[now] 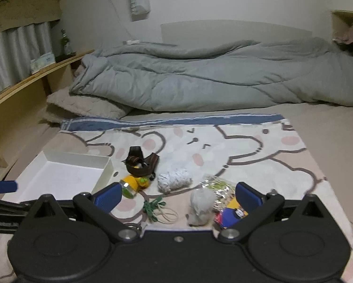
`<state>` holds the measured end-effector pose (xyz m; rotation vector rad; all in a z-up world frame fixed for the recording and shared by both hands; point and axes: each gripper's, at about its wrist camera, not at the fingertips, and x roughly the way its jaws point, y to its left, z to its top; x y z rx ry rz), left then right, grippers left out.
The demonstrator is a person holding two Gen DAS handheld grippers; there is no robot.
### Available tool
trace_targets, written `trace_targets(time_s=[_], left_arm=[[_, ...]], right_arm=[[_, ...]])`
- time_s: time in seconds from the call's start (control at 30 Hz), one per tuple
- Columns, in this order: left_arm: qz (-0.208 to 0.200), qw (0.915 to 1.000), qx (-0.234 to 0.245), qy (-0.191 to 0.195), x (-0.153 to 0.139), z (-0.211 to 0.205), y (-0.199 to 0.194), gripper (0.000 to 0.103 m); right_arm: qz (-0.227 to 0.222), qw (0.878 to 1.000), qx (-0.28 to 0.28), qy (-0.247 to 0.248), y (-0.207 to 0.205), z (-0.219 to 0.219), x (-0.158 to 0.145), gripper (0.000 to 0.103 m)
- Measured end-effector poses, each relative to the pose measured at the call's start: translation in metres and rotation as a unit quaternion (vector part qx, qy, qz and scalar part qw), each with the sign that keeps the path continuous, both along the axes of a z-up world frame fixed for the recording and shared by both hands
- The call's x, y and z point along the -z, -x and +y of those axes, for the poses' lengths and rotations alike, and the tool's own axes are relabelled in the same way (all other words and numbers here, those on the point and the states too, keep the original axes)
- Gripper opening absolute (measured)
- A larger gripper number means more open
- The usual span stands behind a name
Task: Organize objects
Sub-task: 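Grasp the dark claw clip with the left gripper while the right gripper grasps the white packet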
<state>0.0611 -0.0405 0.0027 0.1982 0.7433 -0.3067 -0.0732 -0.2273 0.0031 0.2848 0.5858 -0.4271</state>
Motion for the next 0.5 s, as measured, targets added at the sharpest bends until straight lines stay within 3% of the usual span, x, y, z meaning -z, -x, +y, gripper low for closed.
trace_targets(time_s=[0.17, 0.37, 0.4, 0.5], left_arm=[[0.056, 0.998, 0.024, 0.016, 0.025, -0.006, -0.018, 0.103], [0.143, 0.9873, 0.03, 0.063, 0.049, -0.003, -0.035, 0.103], [0.151, 0.9864, 0.028, 0.06, 0.052, -0.004, -0.038, 0.103], [0.168, 0.9833, 0.017, 0.069, 0.06, -0.003, -0.046, 0.103]], right_arm=[[0.023, 0.999, 0.024, -0.013, -0.016, -0.02, 0.02, 0.103], [0.052, 0.997, 0.015, -0.049, -0.035, -0.042, 0.051, 0.103], [0.063, 0.996, 0.018, -0.062, -0.039, -0.046, 0.057, 0.101], [0.071, 0.989, 0.022, -0.124, -0.047, -0.057, 0.075, 0.076]])
